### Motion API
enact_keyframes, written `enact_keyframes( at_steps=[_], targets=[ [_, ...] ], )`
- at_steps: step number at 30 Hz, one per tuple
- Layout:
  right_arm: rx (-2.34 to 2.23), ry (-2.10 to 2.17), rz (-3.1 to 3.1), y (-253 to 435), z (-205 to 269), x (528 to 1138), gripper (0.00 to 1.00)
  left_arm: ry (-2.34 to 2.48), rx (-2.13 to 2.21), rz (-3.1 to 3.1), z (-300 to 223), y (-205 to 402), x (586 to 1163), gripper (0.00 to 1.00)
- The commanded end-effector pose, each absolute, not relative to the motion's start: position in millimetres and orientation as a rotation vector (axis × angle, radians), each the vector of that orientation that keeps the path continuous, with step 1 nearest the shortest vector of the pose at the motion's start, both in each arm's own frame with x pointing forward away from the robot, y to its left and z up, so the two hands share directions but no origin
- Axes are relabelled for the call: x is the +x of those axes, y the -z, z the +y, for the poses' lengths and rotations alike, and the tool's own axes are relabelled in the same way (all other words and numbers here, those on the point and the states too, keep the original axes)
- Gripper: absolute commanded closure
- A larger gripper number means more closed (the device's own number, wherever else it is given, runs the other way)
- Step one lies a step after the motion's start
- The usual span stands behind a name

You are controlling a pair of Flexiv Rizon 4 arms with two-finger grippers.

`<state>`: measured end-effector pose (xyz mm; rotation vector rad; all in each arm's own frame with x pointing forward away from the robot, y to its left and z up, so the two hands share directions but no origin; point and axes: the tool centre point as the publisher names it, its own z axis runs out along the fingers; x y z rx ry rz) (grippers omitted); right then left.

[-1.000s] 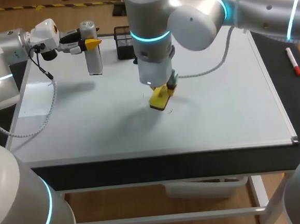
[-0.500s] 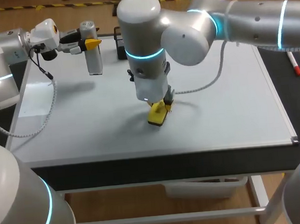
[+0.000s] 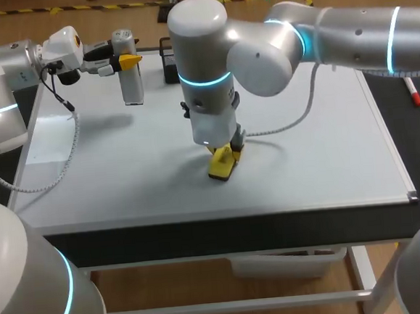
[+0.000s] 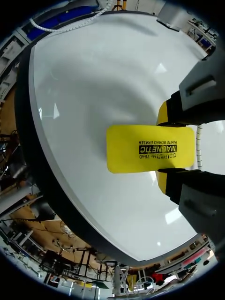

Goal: Pick up the inspection probe, press it on each red-marked spot on the whiteboard one by one, put down the probe, pick up the eraser, and wipe off all the red marks.

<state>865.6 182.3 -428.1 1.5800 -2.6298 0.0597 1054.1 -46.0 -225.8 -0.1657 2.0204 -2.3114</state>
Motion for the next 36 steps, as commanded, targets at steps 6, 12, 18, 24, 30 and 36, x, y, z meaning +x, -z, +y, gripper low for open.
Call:
enact_keyframes(
  at_steps=[6, 12, 18, 24, 30, 36],
  targets=[
    [1.55, -0.04, -2.637, 435.1, 171.8, 863.7, 1.0, 2.311, -0.164, 2.02, -45.7, 224.8, 1053.8, 1.0],
    [1.506, -0.028, -2.649, 440.0, 160.8, 861.2, 1.0, 2.311, -0.164, 2.02, -45.7, 224.8, 1053.8, 1.0],
    [1.467, -0.029, -2.664, 440.4, 148.2, 856.8, 1.0, 2.311, -0.164, 2.02, -45.7, 224.8, 1053.8, 1.0],
    [1.428, -0.037, -2.679, 439.4, 134.3, 853.6, 1.0, 2.311, -0.164, 2.02, -45.7, 224.8, 1053.8, 1.0],
    [1.406, -0.047, -2.696, 435.1, 126.7, 853.3, 1.0, 2.311, -0.164, 2.02, -45.7, 224.8, 1053.8, 1.0],
    [1.416, -0.083, -2.724, 418.9, 125.2, 855.6, 1.0, 2.311, -0.164, 2.02, -45.7, 224.8, 1053.8, 1.0]
  ],
)
